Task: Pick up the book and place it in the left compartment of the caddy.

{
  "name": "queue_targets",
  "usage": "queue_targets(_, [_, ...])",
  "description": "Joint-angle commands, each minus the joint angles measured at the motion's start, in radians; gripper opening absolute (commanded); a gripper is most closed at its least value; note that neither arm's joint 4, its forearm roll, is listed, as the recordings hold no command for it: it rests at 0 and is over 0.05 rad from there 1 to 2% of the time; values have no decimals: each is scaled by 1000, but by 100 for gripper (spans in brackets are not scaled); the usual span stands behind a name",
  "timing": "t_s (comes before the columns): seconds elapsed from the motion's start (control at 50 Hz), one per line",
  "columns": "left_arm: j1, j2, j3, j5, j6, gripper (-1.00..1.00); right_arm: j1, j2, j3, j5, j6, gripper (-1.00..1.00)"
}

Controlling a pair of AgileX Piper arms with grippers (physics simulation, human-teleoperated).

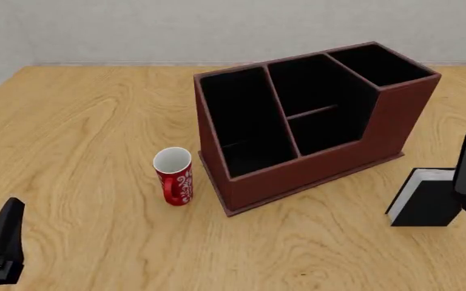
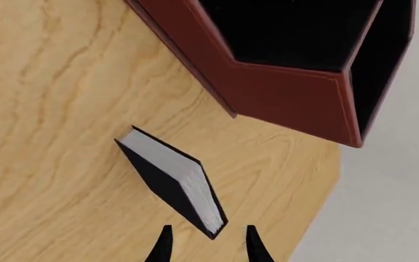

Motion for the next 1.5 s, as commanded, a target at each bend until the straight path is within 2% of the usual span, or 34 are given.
queue_targets(0.02, [18, 0, 11, -8, -7, 100, 1, 61, -19, -26, -19, 100])
queue_targets(0.4, [43, 0, 5, -6, -7, 100, 11, 97, 1, -44, -34, 100])
queue_targets(0.7, [49, 0, -2, 2, -9, 100, -3, 155, 18, -95, -59, 100])
queue_targets(0.78, [54, 0, -3, 5, -9, 100, 12, 173, 11, -104, -43, 100])
queue_targets(1.16, [66, 0, 16, -10, -13, 100, 23, 230, 65, -159, -47, 100])
queue_targets(1.46, [70, 0, 14, -11, -14, 100, 19, 218, 80, -133, -39, 100])
queue_targets(1.48, [69, 0, 13, -10, -15, 100, 18, 215, 78, -132, -38, -100])
queue_targets(1.5, [69, 0, 13, -10, -15, 100, 18, 212, 78, -129, -38, -100])
